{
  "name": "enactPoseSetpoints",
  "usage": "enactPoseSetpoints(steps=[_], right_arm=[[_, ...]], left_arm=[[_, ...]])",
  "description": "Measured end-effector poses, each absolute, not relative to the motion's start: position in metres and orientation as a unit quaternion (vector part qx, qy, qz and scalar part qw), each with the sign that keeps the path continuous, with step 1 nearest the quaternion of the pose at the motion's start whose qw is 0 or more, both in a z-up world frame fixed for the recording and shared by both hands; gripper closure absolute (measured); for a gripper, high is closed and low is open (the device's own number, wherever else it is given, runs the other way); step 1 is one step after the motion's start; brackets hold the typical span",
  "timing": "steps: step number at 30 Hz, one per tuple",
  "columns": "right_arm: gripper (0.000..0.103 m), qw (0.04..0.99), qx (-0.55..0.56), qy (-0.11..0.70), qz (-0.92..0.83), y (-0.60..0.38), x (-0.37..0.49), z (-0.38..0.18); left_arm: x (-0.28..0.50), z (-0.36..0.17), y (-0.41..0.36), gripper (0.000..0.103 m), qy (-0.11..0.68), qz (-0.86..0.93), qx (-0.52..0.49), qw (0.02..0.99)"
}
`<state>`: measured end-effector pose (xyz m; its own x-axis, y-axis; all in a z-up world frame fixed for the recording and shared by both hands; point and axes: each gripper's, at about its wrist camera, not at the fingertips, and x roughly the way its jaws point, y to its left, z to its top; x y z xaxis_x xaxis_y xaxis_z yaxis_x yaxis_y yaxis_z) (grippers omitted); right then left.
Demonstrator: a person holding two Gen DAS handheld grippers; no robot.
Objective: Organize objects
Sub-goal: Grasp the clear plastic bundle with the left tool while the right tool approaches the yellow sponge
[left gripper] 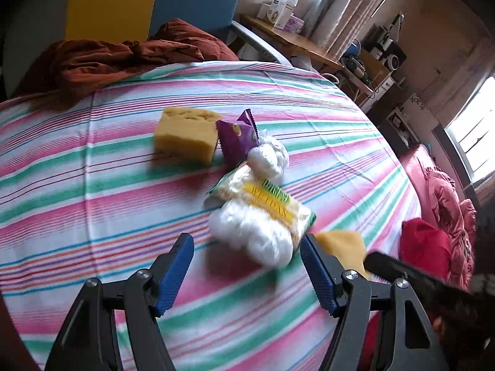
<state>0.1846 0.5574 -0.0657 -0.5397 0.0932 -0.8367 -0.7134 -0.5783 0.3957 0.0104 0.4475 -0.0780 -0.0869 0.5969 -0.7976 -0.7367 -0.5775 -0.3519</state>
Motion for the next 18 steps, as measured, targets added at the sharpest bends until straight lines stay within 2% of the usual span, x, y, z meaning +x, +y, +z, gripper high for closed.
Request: enactPoseSetpoints(steps=[7,9,10,18], right_arm=[[0.048,0.244,-0.401,0.388,0.793,0.559,0.186,-0.066],[0.048,0.243,-0.400,0.389,0.793,0.559,0.186,-0.066],[0.048,0.243,-0.400,0.389,0.793,0.559,0.186,-0.066],[0.048,0.239,-0.412,0.386,0.790,0.558,0.182,-0.067]], left_arm=[[0.003,-0.095,0.475,0.037,0.076,0.736,-0.505,0.445],[0.001,-0.102,0.478,0.051,0.078,0.730,-0.510,0.447],[0.000,-0.105,0.478,0.069,0.085,0.726,-0.515,0.447],[0.009,-0.110,0.428,0.070,0.105,0.735,-0.496,0.450]])
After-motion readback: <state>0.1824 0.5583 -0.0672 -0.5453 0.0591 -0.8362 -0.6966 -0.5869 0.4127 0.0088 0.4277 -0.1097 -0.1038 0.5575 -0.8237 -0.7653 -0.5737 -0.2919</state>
